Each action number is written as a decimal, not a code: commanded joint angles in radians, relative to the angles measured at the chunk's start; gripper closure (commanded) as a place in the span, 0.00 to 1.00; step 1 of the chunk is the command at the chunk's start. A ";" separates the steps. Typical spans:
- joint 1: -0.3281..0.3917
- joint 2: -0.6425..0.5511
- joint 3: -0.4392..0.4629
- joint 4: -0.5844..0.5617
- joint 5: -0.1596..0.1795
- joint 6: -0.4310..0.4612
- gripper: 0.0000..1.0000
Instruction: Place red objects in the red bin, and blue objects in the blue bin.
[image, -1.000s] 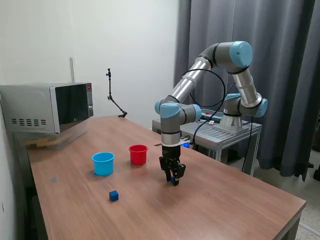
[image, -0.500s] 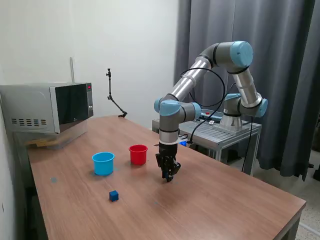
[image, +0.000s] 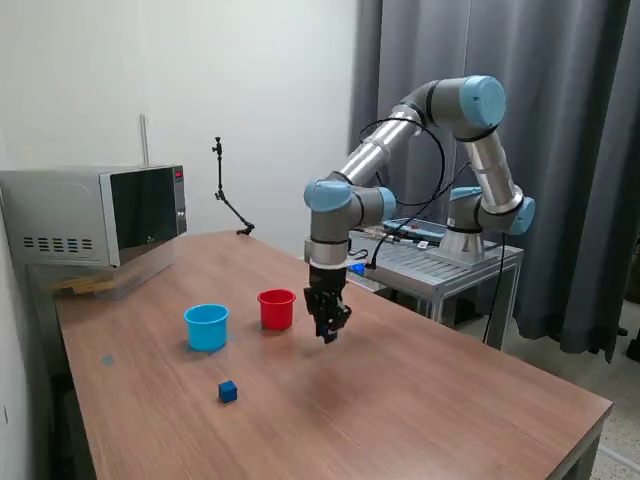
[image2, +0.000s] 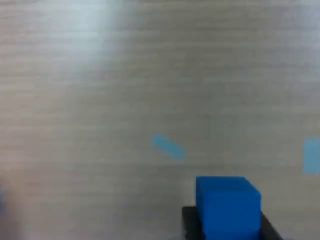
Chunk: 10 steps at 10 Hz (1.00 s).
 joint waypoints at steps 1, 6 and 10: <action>-0.049 -0.055 -0.038 0.017 0.001 -0.006 1.00; -0.142 -0.057 -0.262 0.161 0.007 -0.004 1.00; -0.159 0.037 -0.432 0.189 0.005 -0.084 1.00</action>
